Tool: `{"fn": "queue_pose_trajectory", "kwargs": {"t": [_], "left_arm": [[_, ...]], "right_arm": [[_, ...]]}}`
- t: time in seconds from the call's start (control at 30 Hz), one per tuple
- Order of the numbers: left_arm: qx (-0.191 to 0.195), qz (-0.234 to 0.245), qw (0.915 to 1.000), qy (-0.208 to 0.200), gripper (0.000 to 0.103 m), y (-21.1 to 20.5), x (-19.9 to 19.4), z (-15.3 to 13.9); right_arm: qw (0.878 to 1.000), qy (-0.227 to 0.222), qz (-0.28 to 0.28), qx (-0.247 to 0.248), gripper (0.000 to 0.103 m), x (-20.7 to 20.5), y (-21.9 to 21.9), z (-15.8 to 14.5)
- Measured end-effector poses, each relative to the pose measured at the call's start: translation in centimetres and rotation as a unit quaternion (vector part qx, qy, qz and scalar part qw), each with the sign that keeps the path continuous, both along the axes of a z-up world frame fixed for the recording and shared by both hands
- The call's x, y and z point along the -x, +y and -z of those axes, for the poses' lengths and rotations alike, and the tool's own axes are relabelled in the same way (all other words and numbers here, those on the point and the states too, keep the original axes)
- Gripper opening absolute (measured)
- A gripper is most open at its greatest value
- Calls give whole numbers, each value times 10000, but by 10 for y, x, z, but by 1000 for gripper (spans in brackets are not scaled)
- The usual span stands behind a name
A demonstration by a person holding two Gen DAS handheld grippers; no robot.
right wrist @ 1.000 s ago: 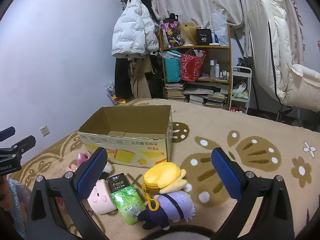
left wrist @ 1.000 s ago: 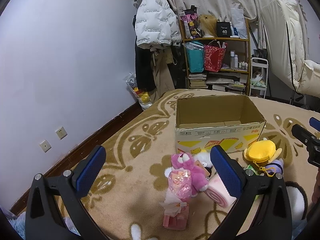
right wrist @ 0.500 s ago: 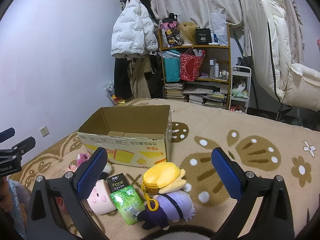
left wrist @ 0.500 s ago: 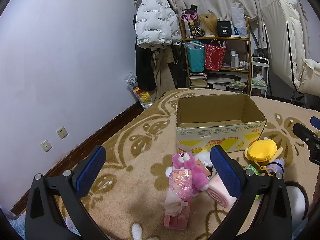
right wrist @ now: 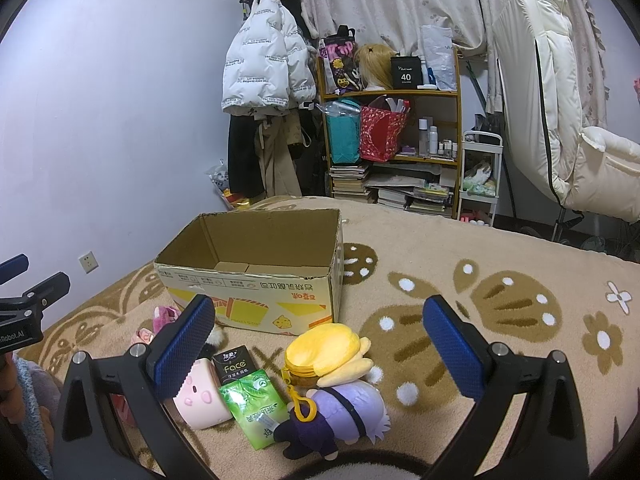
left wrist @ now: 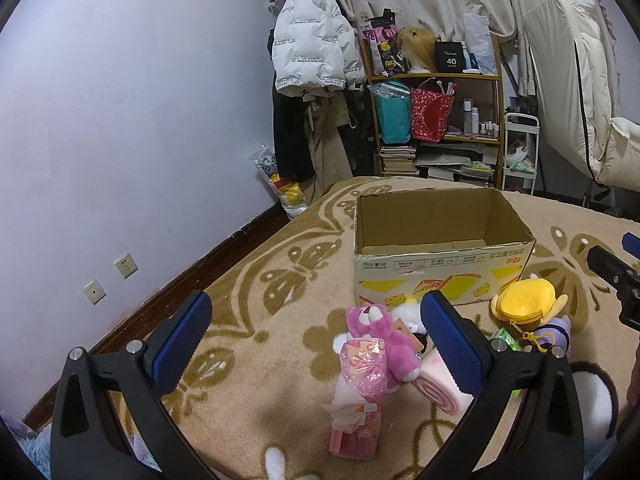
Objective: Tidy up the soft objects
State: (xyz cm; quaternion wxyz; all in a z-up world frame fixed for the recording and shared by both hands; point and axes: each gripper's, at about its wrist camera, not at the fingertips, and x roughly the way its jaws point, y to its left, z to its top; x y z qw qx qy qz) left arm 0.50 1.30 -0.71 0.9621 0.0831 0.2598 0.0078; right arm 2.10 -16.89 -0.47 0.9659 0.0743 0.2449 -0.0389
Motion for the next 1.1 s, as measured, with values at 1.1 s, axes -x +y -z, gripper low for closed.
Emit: {"fn": "queue_pose_trajectory", "kwargs": {"t": [1.1], "left_arm": [[-54,6,10000,4,103,-1,4,4]], "right_arm": [[10000,1,-33,-2,103,0,0,0]]}}
